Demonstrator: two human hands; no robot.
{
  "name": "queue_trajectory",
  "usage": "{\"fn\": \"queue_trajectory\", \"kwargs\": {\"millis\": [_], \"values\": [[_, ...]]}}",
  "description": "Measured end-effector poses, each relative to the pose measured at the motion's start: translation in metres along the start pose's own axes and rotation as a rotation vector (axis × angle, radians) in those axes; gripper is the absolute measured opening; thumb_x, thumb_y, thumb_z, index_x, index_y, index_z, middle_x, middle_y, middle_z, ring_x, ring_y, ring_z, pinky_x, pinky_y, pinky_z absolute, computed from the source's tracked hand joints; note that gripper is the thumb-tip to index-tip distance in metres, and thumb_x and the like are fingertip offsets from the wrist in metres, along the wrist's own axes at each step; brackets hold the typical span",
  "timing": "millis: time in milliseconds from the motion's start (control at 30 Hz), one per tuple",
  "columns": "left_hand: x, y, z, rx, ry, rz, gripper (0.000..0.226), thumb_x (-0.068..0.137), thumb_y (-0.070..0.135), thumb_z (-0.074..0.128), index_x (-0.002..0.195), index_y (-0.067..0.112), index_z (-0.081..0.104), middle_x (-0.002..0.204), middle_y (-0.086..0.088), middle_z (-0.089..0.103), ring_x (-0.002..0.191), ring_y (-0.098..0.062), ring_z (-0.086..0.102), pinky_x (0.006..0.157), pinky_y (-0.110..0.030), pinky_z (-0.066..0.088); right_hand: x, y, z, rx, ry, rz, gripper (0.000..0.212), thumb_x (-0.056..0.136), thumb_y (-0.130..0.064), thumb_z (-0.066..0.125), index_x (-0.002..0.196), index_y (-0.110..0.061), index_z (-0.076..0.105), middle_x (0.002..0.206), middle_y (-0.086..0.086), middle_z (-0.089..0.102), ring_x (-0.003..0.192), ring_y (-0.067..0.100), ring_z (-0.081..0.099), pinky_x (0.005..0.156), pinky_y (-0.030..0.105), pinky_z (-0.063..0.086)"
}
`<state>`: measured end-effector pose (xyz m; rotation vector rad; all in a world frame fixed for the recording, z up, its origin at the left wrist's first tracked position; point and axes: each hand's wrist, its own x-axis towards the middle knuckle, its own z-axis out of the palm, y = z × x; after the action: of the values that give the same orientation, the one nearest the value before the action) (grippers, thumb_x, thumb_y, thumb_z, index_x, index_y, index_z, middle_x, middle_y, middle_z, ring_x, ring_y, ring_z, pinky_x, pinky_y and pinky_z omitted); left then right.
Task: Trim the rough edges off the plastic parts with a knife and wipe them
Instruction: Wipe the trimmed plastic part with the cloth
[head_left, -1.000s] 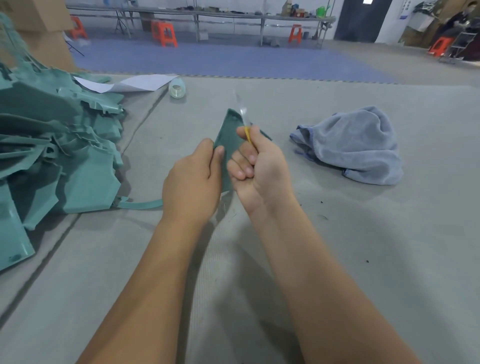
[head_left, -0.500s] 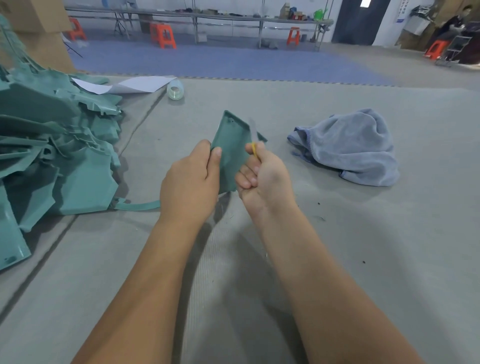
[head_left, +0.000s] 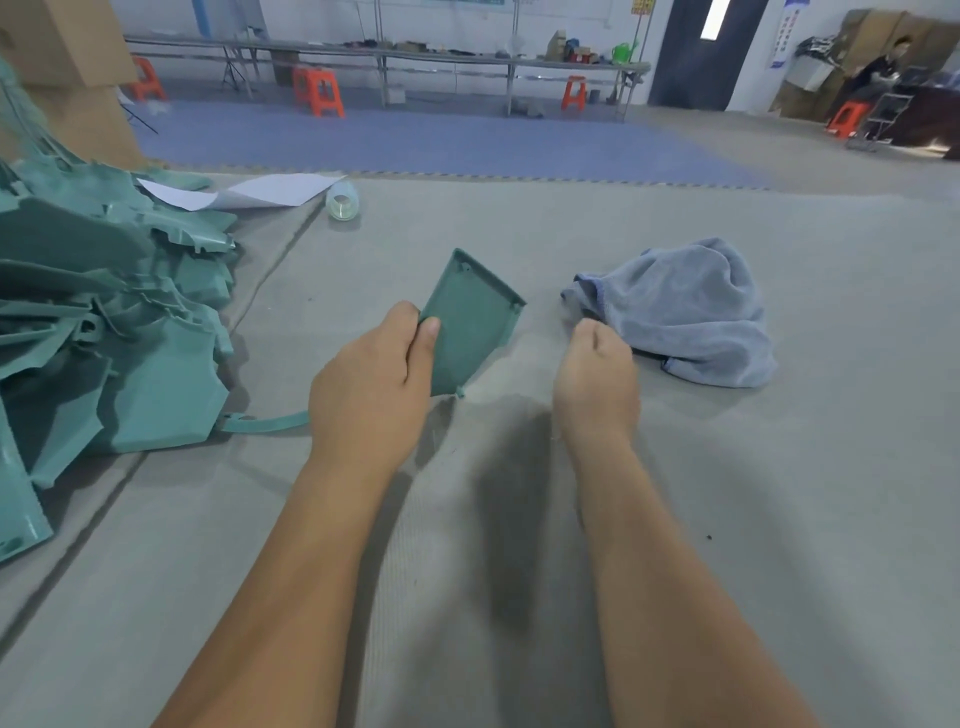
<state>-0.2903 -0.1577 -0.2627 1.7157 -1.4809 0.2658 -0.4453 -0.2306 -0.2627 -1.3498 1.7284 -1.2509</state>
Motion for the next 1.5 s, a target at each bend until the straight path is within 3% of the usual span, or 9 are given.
{"fn": "queue_trajectory", "kwargs": {"millis": [133,267,400,533,700,967,1167,1333,1500], "values": [[0.000,0.000,0.002,0.023,0.038,0.011,0.025,0.099,0.036,0.031,0.084,0.018,0.039,0.066,0.006,0.043,0.056,-0.019,0.041,0.048,-0.031,0.023,0.004,0.014,0.009,-0.666,-0.131,-0.185,0.044,0.101,-0.042,0.032,0.115,-0.023,0.068,0.126,0.012,0.047,0.118,0.031,0.036,0.099,0.040,0.028],[-0.001,-0.001,0.013,0.035,-0.178,0.033,0.030,0.097,0.029,0.038,0.120,0.014,0.051,0.102,-0.011,0.055,0.088,-0.034,0.053,0.072,-0.043,0.044,0.012,0.010,0.005,-0.520,0.023,-0.172,0.031,0.095,-0.034,0.046,0.119,-0.029,0.065,0.134,0.005,0.043,0.125,0.028,0.032,0.102,0.039,0.022],[-0.007,-0.007,0.027,0.241,-0.483,0.094,0.053,0.092,0.049,0.045,0.141,0.030,0.038,0.136,0.002,0.041,0.120,-0.025,0.042,0.097,-0.040,0.037,0.038,0.005,-0.018,-0.539,0.211,-0.125,0.053,0.084,-0.015,0.058,0.136,-0.026,0.049,0.148,0.010,0.029,0.133,0.033,0.029,0.106,0.042,0.023],[-0.004,-0.008,0.028,0.188,-0.516,0.100,0.067,0.086,0.059,0.048,0.146,0.034,0.031,0.148,0.003,0.029,0.131,-0.021,0.035,0.106,-0.038,0.029,0.059,0.023,-0.041,-0.695,0.162,-0.023,0.068,0.085,-0.010,0.057,0.148,-0.023,0.032,0.156,0.014,0.021,0.140,0.036,0.022,0.112,0.048,0.018],[0.007,-0.019,0.004,0.398,-0.479,-0.014,0.056,0.085,0.049,0.050,0.136,0.031,0.040,0.130,-0.003,0.053,0.118,-0.028,0.046,0.096,-0.038,0.034,0.063,0.044,-0.047,-0.786,0.260,-0.082,0.022,0.092,-0.015,0.054,0.113,-0.012,0.062,0.127,0.013,0.051,0.122,0.034,0.039,0.098,0.043,0.027],[0.017,-0.058,-0.041,0.428,-0.765,-0.344,0.029,0.080,0.053,0.063,0.089,0.026,0.062,0.093,0.005,0.065,0.088,-0.020,0.059,0.079,-0.031,0.047,0.051,0.004,-0.048,-0.311,0.570,-0.358,0.011,0.094,-0.020,0.047,0.098,-0.017,0.057,0.095,0.006,0.062,0.094,0.029,0.055,0.079,0.033,0.030],[0.020,-0.036,-0.013,0.130,-0.666,-0.385,0.026,0.093,0.026,0.056,0.071,0.012,0.061,0.077,-0.015,0.065,0.067,-0.026,0.060,0.055,-0.028,0.038,-0.010,-0.044,-0.008,0.438,0.311,-0.555,0.016,0.090,-0.016,0.048,0.083,-0.030,0.043,0.065,-0.018,0.049,0.063,-0.006,0.048,0.063,0.008,0.036],[0.037,-0.018,0.008,-0.722,-0.478,-0.850,0.019,0.089,-0.004,0.051,0.076,0.004,0.062,0.069,-0.019,0.061,0.047,-0.022,0.058,0.043,-0.022,0.046,-0.050,-0.023,0.029,0.532,-0.214,-0.267,0.029,0.089,-0.001,0.057,0.070,-0.022,0.050,0.050,-0.018,0.046,0.054,-0.002,0.042,0.060,0.014,0.037],[0.058,-0.012,0.024,-0.756,-0.342,-0.840,0.043,0.095,-0.011,0.037,0.055,0.003,0.047,0.029,0.004,0.046,0.042,-0.009,0.050,0.043,-0.008,0.038,-0.038,-0.029,0.024,0.488,-0.762,0.077,0.027,0.082,-0.018,0.063,0.056,-0.017,0.064,0.055,0.000,0.054,0.051,0.010,0.050,0.052,0.020,0.045]]}}
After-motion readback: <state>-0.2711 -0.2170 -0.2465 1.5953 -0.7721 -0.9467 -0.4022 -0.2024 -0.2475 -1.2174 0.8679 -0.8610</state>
